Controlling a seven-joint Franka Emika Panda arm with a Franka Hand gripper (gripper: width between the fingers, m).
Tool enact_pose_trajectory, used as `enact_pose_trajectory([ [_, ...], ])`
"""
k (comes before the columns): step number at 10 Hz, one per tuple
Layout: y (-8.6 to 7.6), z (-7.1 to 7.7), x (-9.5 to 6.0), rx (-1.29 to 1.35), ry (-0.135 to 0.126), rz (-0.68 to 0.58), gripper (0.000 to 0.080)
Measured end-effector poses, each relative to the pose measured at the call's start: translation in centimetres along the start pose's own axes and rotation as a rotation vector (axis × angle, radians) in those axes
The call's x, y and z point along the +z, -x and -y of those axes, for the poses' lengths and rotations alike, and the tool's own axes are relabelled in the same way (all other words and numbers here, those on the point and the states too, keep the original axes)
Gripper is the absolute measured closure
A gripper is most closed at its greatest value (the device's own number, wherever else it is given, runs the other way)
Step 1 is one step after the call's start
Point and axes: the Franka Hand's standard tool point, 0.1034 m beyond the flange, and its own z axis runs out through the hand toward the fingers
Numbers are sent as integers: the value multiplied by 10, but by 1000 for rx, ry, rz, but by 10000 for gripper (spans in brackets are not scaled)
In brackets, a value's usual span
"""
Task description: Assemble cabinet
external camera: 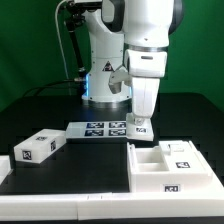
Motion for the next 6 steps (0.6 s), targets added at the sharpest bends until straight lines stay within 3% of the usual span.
enact_pose_trajectory([
  [3,0,1,1,0,-2,0,731],
  [5,-3,0,2,0,23,-16,731],
  [6,-3,1,2,0,18,-14,730],
])
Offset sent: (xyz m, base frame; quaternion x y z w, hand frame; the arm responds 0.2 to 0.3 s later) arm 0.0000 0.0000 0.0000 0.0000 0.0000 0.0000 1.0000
